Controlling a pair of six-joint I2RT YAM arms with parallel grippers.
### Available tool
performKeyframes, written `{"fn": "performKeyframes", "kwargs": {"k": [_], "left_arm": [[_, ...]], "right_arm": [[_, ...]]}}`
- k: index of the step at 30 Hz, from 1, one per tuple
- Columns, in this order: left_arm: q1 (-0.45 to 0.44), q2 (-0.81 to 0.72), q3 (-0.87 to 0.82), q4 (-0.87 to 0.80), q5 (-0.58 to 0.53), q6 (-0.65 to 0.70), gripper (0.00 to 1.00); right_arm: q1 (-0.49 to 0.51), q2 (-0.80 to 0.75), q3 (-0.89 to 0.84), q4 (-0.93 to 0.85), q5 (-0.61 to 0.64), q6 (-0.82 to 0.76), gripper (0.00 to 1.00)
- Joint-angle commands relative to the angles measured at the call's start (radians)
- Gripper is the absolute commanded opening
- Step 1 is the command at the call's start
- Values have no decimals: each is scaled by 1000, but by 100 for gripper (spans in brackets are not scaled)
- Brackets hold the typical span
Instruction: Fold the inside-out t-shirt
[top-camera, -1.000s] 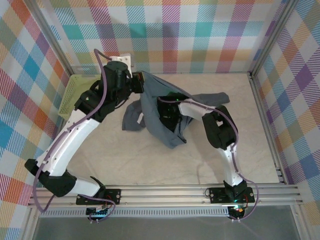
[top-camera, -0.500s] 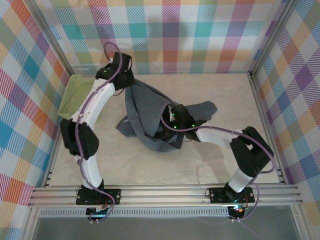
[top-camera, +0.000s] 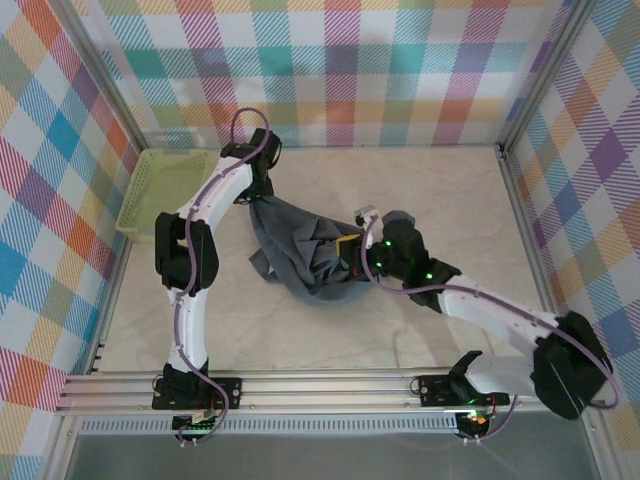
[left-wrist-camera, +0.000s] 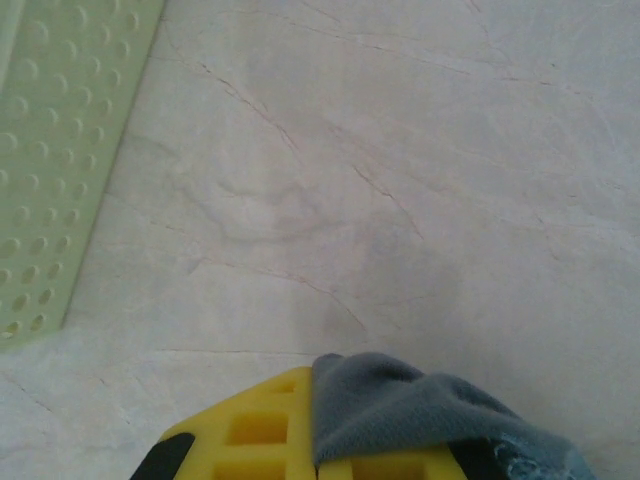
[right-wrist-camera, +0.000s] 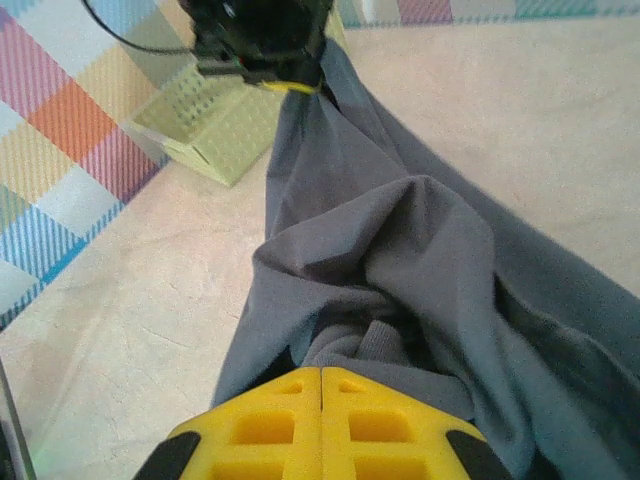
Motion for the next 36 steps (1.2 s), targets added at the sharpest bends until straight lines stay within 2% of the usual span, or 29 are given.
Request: {"fn": "performKeyframes", "kwargs": {"k": [1, 4, 6, 7, 11, 15, 18, 20, 25, 28, 29, 33, 36], "left_arm": [[14, 4, -28, -28, -15, -9, 0], [6, -20, -109, -6, 23, -5, 0], [-3, -58, -189, 21, 25, -4, 7], [-6, -86, -233, 37, 32, -5, 12], [-51, -257, -408, 107, 84, 2, 47], [-190, -445, -512, 160, 142, -12, 67], [-310, -512, -567, 235, 247, -53, 73], [-383, -500, -585, 277, 289, -84, 74], [-448, -409, -605, 388, 421, -131, 73], [-473, -375, -593, 404, 414, -134, 74], [-472, -359, -587, 397, 406, -139, 71], [-469, -304, -555, 362, 373, -132, 46], [-451, -297, -541, 356, 375, -111, 22]], "right_arm": [[-22, -78, -24, 28, 35, -34, 0], [-45, -106, -19, 1, 58, -21, 0], [-52, -118, -18, -6, 63, -20, 0], [-54, -127, -22, -3, 65, -22, 0], [-56, -107, -14, -57, 78, -25, 0], [-51, -66, -84, -67, 75, 54, 0], [-34, -34, -143, -56, 82, 95, 0], [-13, -34, -170, -51, 105, 104, 0], [-1, -89, -200, -55, 136, 113, 0], [-1, -114, -203, -83, 160, 99, 0], [-1, -123, -206, -87, 162, 97, 0], [-2, -147, -207, -130, 221, 113, 0], [-5, -155, -173, -209, 308, 123, 0]]}}
